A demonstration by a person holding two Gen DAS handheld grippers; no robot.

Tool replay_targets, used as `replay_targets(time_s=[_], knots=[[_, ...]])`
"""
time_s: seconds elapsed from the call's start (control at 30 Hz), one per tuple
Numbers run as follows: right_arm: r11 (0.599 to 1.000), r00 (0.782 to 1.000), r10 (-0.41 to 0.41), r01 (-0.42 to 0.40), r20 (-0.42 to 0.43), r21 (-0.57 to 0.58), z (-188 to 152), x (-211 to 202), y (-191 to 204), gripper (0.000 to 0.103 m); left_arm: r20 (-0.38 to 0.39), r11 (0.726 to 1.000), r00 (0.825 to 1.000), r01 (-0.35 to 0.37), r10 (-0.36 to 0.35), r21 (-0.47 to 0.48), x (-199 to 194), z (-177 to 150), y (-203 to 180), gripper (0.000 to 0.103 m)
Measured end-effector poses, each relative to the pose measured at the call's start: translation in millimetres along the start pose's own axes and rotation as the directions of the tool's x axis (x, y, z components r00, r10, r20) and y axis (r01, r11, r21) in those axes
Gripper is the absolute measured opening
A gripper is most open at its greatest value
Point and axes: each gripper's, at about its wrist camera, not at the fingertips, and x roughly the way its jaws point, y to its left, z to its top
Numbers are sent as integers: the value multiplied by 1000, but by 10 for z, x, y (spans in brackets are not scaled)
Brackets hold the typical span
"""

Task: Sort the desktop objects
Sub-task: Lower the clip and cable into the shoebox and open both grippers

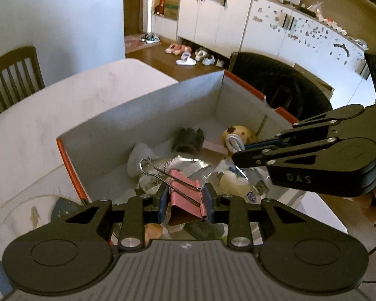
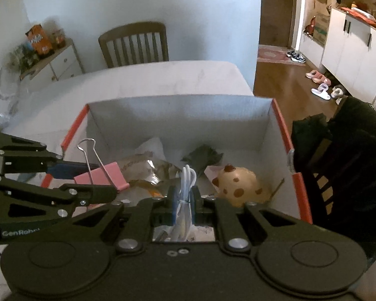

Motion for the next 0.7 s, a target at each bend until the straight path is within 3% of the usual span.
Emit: replay_targets(time_s=[0.7], knots=[[998,991,43,-49,-129,-47,-42,373,-64,11,-119,994,992,36,-48,-103,293,36,156,28]])
